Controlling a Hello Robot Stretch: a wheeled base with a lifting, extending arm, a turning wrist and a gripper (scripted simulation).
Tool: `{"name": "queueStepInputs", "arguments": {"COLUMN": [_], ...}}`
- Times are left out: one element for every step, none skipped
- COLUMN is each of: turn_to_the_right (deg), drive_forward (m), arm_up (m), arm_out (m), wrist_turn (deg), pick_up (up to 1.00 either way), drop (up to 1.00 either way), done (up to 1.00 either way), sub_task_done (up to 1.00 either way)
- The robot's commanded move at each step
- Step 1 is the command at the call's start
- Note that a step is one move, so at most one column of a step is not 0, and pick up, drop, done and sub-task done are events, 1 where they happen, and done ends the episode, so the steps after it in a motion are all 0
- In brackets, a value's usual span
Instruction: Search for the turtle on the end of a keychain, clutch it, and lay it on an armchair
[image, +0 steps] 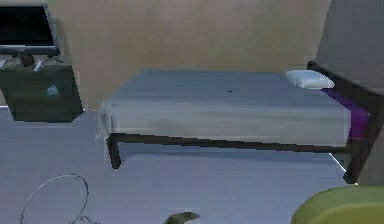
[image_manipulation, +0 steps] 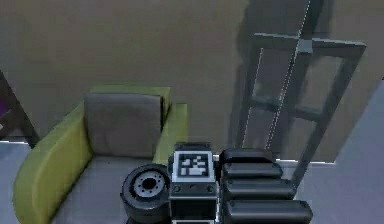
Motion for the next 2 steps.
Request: {"name": "queueStepInputs", "arguments": {"turn_to_the_right": [0.0,-45.0], "drive_forward": [0.4,0.0], "arm_up": [0.0,0.0], "arm_out": [0.0,0.0], "wrist_turn": [0.0,0.0], "pick_up": [0.0,0.0], "drop": [0.0,0.0], "done": [0.0,0.0], "sub_task_done": [0.0,0.0]}}
